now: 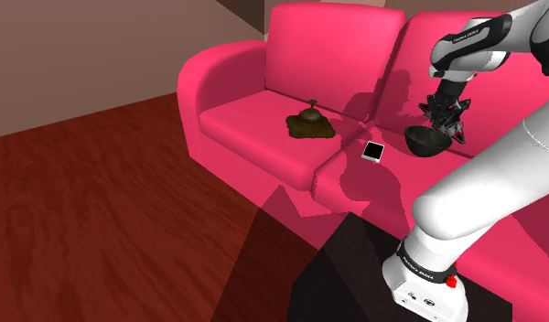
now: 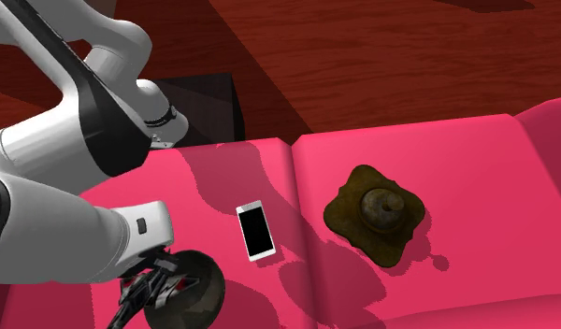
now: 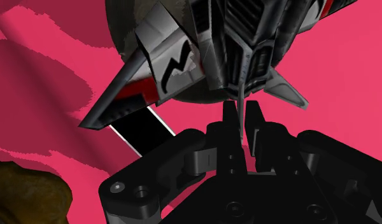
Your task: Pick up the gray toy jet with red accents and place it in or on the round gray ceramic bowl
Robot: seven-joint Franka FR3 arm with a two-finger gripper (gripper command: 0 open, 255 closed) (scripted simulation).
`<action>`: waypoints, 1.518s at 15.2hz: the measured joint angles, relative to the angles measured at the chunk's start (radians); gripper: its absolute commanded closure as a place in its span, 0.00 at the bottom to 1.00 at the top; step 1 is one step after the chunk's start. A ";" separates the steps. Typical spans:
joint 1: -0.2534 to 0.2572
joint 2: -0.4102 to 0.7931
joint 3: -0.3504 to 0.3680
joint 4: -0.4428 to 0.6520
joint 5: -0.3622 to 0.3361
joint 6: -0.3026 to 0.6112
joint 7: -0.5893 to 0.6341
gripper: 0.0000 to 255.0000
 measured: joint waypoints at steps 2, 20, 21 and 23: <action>0.001 0.011 -0.008 -0.021 0.004 0.031 -0.003 1.00; 0.013 0.080 -0.050 -0.108 0.037 0.175 -0.027 0.00; 0.013 0.080 -0.050 -0.108 0.037 0.175 -0.027 0.00; 0.013 0.080 -0.050 -0.108 0.037 0.175 -0.027 0.00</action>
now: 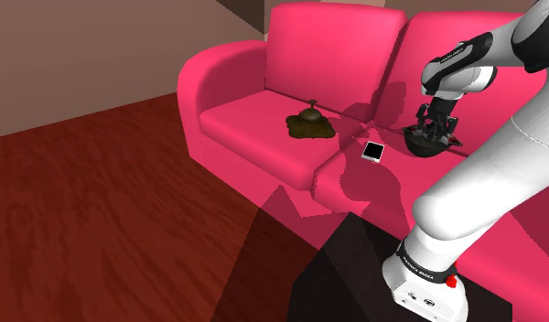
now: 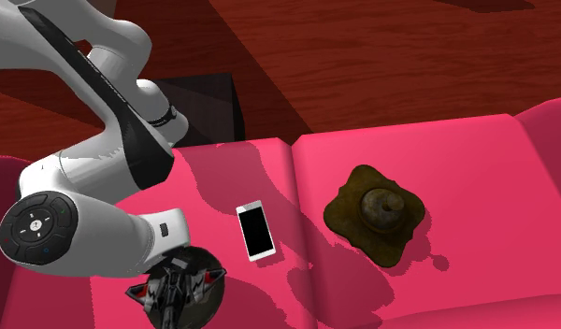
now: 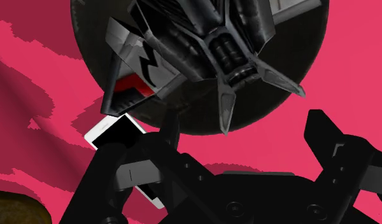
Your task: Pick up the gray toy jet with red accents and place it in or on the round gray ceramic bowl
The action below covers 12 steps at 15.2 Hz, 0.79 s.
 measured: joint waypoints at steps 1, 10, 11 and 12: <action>0.000 0.000 0.000 0.000 0.000 0.000 0.000 0.00; -0.015 -0.086 0.050 0.066 -0.048 -0.139 0.040 0.00; -0.015 -0.086 0.050 0.067 -0.048 -0.140 0.040 0.00; -0.015 -0.086 0.050 0.067 -0.048 -0.140 0.040 0.00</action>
